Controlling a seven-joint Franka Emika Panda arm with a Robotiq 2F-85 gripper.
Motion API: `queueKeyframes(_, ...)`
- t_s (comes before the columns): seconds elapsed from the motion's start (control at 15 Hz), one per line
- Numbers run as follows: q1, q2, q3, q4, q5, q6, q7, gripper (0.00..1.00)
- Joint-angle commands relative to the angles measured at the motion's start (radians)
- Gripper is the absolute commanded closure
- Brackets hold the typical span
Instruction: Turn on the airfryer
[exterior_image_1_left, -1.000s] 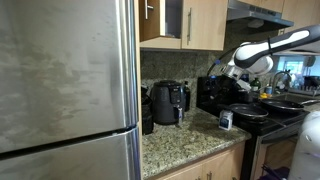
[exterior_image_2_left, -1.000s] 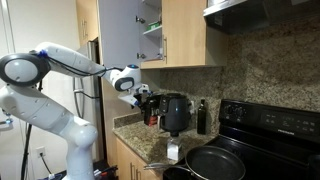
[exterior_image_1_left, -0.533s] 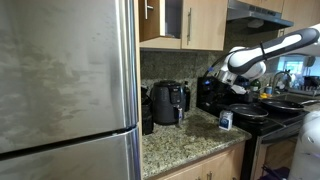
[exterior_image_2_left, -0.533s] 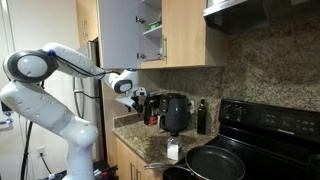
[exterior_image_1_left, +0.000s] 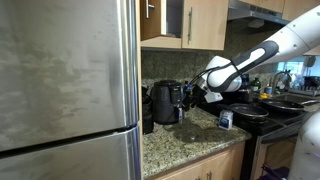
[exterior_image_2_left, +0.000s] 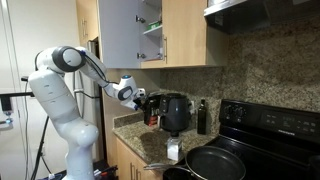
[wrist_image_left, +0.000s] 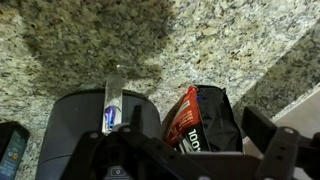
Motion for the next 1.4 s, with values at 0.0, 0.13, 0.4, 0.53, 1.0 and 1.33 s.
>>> queueKeyframes(0.0,0.004,-0.002,-0.006,0.000,-0.007,-0.002,0.007,0.00)
queueKeyframes(0.13,-0.009,0.030,-0.006,0.016,-0.008,0.043,0.027,0.00)
queueKeyframes(0.4,-0.015,0.198,-0.017,0.115,0.028,0.278,0.106,0.00)
queueKeyframes(0.53,-0.004,0.129,-0.018,0.065,0.019,0.253,0.101,0.00)
queueKeyframes(1.0,-0.064,0.141,0.016,0.071,-0.032,0.218,0.177,0.00)
queueKeyframes(1.33,-0.082,0.151,0.025,0.078,-0.058,0.234,0.229,0.00)
